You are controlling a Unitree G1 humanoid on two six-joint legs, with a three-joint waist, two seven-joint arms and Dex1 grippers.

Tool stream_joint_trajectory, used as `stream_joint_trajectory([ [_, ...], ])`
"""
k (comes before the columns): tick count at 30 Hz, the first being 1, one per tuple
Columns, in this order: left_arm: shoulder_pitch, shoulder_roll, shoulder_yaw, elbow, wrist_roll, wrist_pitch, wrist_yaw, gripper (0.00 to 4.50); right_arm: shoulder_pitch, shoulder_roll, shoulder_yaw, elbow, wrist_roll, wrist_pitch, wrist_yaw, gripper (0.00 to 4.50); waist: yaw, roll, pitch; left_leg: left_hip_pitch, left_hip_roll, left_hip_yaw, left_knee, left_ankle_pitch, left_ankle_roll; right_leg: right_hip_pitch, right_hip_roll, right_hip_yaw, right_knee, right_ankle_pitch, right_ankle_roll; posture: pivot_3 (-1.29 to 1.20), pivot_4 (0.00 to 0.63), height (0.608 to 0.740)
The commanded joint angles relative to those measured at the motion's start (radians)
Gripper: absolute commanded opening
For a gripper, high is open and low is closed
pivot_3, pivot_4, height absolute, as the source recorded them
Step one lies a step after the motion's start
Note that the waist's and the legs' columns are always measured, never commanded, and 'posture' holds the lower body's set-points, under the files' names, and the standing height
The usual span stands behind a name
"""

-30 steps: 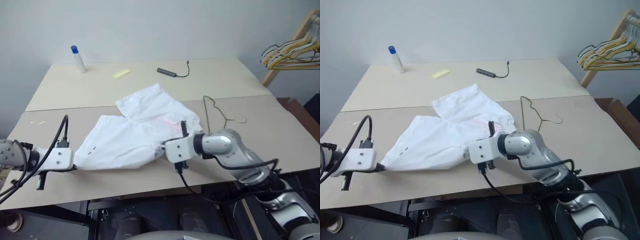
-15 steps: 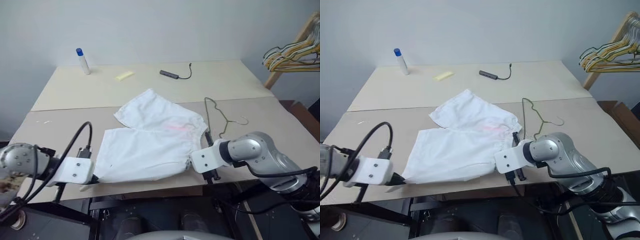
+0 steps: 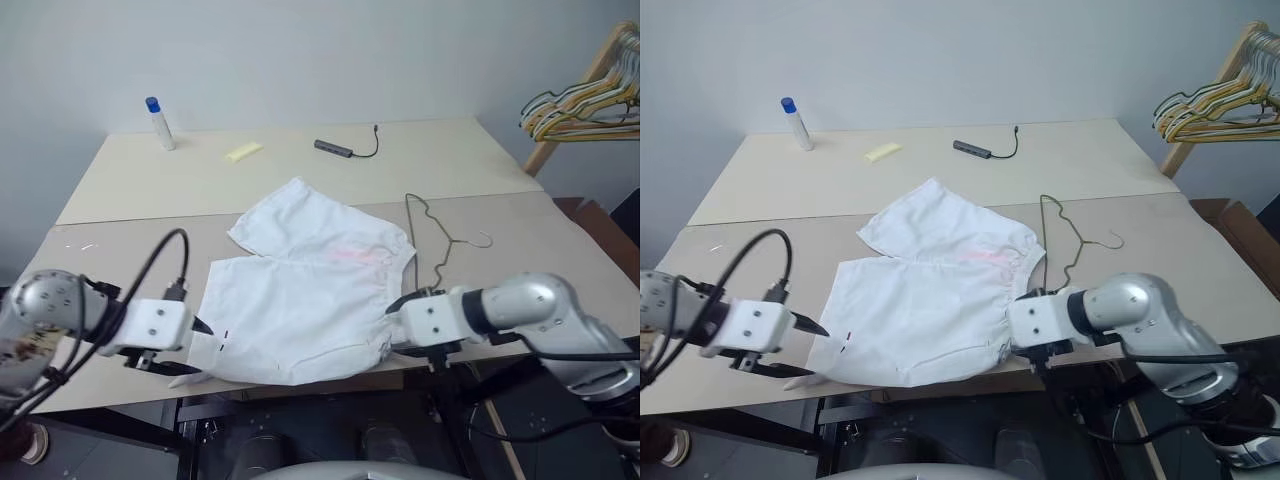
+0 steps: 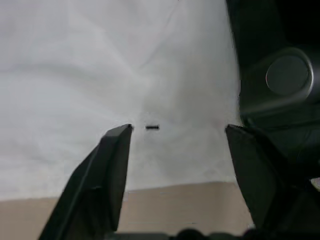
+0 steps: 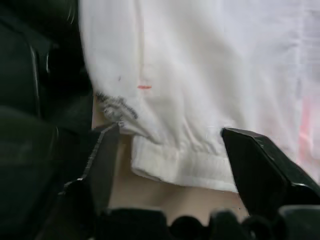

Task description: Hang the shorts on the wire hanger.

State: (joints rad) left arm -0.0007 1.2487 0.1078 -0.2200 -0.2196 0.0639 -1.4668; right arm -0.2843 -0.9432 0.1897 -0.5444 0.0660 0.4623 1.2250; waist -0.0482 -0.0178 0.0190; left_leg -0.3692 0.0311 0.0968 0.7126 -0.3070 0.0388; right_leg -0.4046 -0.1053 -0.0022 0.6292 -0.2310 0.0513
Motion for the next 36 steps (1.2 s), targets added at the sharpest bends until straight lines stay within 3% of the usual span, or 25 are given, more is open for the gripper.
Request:
stream_joint_trajectory([
  [1,-0.04,0.042,0.067,0.107,0.045,-0.067,0.029,4.47,-0.052,0.016,-0.12,0.019,0.084,0.164,-0.063,4.5,0.0,0.0,0.0,0.0,0.0,0.0,0.0,0.0,0.0,0.0,0.0,0.0,0.0,0.0,0.0,-0.09,0.0,0.74],
  [5,-0.108,0.012,0.058,0.194,0.088,-0.148,0.101,4.47,-0.165,0.111,-0.127,0.127,0.07,0.405,-0.237,4.5,-0.002,0.0,0.0,0.0,0.0,0.001,0.0,0.0,0.0,0.0,0.0,0.0,0.0,0.0,-0.001,-0.09,0.0,0.74],
  [8,-0.218,-0.1,0.015,0.184,0.098,-0.122,0.22,4.47,-0.297,0.291,-0.174,0.295,0.061,0.634,-0.442,4.5,-0.002,0.0,0.0,-0.001,0.0,0.001,0.0,0.0,-0.001,-0.001,0.0,0.0,0.001,0.001,-0.002,-0.09,0.0,0.74],
  [10,-0.269,-0.165,-0.006,0.147,0.072,-0.087,0.248,4.47,-0.32,0.349,-0.185,0.386,0.054,0.658,-0.508,4.5,0.002,0.0,0.0,-0.002,0.0,0.001,0.0,0.0,-0.002,-0.001,0.001,0.0,0.001,0.001,-0.002,-0.09,0.0,0.74],
  [14,-0.319,-0.262,-0.032,0.076,0.0,-0.027,0.26,4.47,-0.362,0.45,-0.219,0.599,0.063,0.595,-0.61,4.5,-0.002,0.0,0.0,-0.008,-0.001,0.001,0.0,0.005,-0.009,-0.003,0.001,-0.001,0.0,0.003,0.0,-0.08,0.0,0.74],
  [18,-0.328,-0.299,-0.081,0.022,-0.015,0.037,0.257,4.47,-0.403,0.494,-0.225,0.789,0.057,0.481,-0.673,4.5,-0.023,0.0,0.0,-0.011,-0.002,0.0,0.0,0.005,-0.01,-0.007,0.001,0.001,-0.002,0.003,0.001,-0.07,0.0,0.74],
  [29,-0.313,-0.329,-0.125,0.013,0.034,0.033,0.292,4.47,-0.506,0.529,-0.21,1.082,0.113,0.285,-0.552,4.5,-0.059,0.0,0.0,-0.006,0.0,-0.006,-0.001,0.001,-0.003,-0.007,0.006,0.009,-0.001,0.003,0.001,-0.05,0.0,0.74],
  [36,-0.305,-0.329,-0.134,0.021,0.06,0.021,0.297,4.5,-0.55,0.554,-0.157,1.267,0.067,0.202,-0.524,2.24,-0.06,0.001,0.0,-0.003,0.001,-0.006,-0.002,0.001,-0.002,-0.005,0.006,0.01,-0.001,0.003,0.001,-0.04,0.0,0.74],
])
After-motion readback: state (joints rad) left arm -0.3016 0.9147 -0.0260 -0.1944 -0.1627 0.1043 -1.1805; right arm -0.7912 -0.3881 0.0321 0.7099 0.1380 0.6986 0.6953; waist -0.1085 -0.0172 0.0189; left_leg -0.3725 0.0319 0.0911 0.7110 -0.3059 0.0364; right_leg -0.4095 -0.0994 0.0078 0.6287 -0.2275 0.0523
